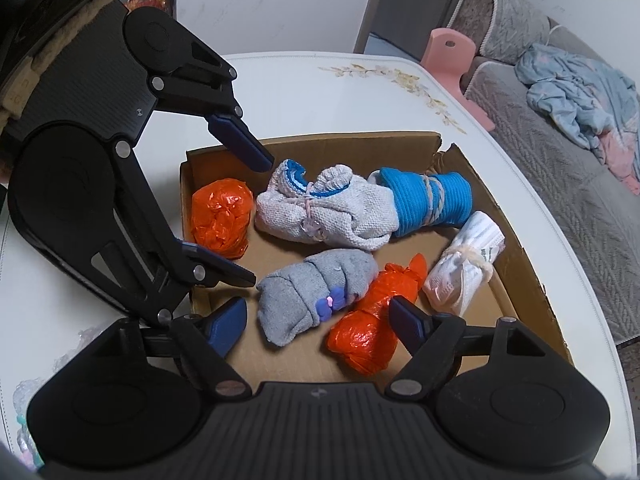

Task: Organize objects
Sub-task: 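Lift both grippers out of the tray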

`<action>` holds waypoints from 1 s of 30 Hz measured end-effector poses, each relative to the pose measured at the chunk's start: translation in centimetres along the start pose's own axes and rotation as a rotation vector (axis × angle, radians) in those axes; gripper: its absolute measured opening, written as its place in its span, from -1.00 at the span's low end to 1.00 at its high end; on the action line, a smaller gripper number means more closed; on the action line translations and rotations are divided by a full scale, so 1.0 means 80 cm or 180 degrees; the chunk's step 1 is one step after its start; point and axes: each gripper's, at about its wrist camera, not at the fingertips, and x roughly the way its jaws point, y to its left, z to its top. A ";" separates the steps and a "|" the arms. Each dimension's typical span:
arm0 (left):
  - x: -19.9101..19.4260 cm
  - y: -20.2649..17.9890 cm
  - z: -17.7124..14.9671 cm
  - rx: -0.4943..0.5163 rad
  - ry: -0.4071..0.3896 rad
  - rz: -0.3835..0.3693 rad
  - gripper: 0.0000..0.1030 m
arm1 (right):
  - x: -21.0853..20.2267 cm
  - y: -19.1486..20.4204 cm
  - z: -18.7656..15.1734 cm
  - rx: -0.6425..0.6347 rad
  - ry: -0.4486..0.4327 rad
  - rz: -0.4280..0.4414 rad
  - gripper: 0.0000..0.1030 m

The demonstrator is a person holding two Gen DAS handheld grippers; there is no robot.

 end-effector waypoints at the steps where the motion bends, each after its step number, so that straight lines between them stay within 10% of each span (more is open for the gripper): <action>1: -0.001 0.000 0.000 0.0001 0.0001 0.0003 0.55 | 0.000 -0.001 0.000 0.0001 0.0008 0.0003 0.46; 10: -0.042 0.018 0.002 -0.0410 -0.0308 0.0237 0.97 | -0.023 -0.009 0.001 0.0273 -0.0144 -0.0076 0.59; 30: -0.083 0.003 -0.021 -0.1032 -0.0445 0.0266 0.99 | -0.059 0.015 -0.020 0.1146 -0.0301 -0.0495 0.82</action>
